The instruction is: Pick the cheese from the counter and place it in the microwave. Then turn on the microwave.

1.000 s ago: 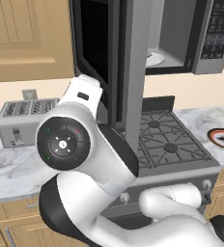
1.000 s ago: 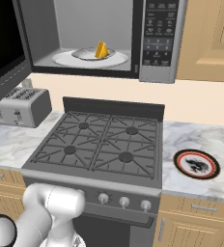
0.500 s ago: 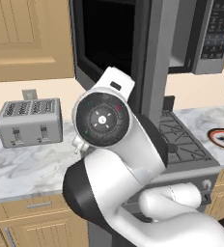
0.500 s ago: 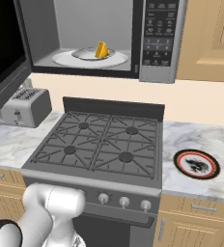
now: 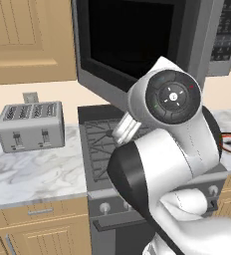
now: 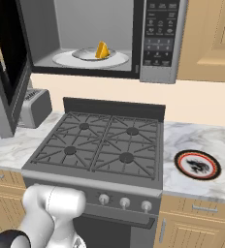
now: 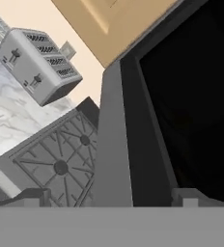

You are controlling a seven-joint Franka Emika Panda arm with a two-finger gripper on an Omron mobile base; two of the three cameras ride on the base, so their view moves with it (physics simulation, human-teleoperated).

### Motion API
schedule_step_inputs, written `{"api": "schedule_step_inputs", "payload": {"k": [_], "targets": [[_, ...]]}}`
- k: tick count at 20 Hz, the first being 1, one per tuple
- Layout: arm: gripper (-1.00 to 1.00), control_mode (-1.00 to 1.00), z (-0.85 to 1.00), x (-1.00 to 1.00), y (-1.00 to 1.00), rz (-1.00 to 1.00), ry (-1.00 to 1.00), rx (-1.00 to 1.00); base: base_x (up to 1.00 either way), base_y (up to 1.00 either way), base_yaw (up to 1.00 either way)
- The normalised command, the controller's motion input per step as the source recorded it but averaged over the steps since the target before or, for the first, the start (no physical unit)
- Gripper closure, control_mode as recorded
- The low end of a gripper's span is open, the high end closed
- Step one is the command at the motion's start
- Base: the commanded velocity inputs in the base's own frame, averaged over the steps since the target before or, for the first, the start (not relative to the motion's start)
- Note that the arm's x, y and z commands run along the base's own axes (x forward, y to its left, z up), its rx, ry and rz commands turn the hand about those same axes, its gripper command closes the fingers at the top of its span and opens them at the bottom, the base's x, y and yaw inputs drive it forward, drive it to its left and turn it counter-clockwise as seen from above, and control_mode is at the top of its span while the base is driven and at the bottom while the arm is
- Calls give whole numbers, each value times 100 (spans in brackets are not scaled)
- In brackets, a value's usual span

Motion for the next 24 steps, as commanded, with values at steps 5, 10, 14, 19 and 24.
{"api": "schedule_step_inputs", "payload": {"k": [5,10,14,19,24], "targets": [[-100,-100,0,32,-83,0,-1,-6,0,0,0],[-100,-100,-6,44,-70,0,-3,-13,0,0,0],[-100,-100,-1,47,-66,0,-3,-13,0,0,0],[-100,-100,0,56,-59,0,0,-11,0,0,0],[-100,-100,0,58,-50,0,0,-6,0,0,0]]}}
